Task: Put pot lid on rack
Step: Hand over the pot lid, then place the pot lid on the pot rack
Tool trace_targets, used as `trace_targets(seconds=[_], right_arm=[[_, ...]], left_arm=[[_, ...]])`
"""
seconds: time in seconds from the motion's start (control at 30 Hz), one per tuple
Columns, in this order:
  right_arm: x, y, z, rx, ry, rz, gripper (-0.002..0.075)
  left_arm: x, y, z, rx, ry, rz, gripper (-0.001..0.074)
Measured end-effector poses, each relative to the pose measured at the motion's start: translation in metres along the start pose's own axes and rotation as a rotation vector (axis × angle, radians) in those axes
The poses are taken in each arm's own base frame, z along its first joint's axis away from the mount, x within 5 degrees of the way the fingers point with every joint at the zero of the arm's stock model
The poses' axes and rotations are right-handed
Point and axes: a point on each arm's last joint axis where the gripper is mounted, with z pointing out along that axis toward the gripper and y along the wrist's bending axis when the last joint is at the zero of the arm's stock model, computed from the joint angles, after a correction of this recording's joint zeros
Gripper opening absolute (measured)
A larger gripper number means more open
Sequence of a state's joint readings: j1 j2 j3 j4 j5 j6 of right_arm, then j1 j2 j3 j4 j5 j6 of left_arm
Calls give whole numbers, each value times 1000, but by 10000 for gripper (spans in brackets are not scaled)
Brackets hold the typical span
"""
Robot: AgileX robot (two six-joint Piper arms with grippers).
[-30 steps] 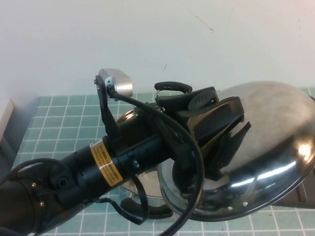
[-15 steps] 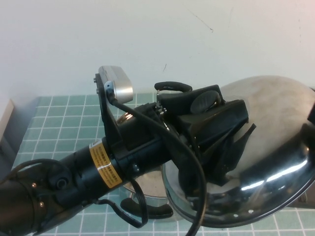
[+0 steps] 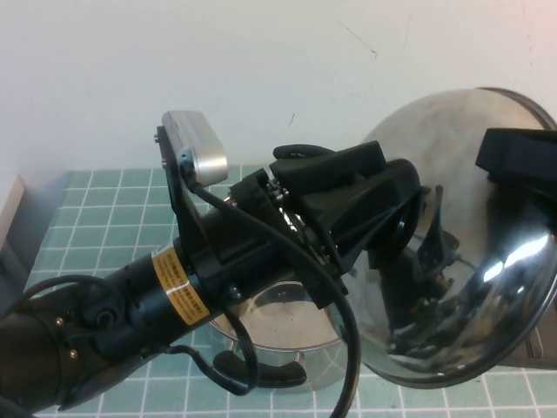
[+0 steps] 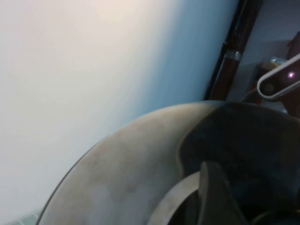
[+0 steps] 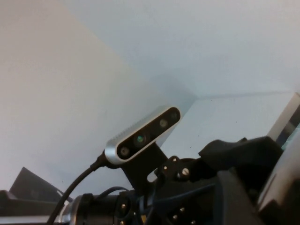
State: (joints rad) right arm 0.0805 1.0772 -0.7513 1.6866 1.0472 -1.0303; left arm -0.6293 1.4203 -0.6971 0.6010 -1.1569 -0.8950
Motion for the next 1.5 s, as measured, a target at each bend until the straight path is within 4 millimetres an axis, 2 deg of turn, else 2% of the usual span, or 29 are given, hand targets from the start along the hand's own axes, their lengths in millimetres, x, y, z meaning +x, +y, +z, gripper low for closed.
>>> trace_targets(seconds=[0.1, 0.17, 0.23, 0.4, 0.47, 0.6, 0.7, 0.9, 1.03, 1.2, 1.5], right_arm=[[-5, 6, 1, -14, -5, -82, 225], [-11, 15, 0, -21, -12, -183, 120], [-17, 23, -1, 12, 1, -285, 56], [-31, 43, -11, 210, 76, -513, 41], [-34, 49, -18, 313, 108, -577, 41], [-34, 48, -30, 491, 137, -610, 41], [-32, 35, -34, 585, 112, -578, 41], [-24, -3, -34, 676, -55, -431, 41], [-22, -27, -26, 639, -130, -334, 41], [-29, -39, -15, 561, -198, -349, 41], [-26, -69, -2, 547, -148, -271, 41]], left_arm=[[-2, 1, -1, 3, -15, 26, 319], [-2, 3, -2, -2, 2, 40, 340], [-3, 8, -5, -16, 16, 59, 368], [-14, 29, -20, -84, 25, 94, 375], [-19, 38, -27, -112, 31, 81, 330], [-27, 55, -43, -175, 52, 55, 95], [-31, 63, -52, -202, 73, 53, 28], [-32, 64, -56, -208, 100, 68, 4], [-28, 63, -56, -190, 140, 82, 2], [-24, 62, -56, -172, 188, 101, 2], [-22, 61, -57, -165, 216, 112, 1]])
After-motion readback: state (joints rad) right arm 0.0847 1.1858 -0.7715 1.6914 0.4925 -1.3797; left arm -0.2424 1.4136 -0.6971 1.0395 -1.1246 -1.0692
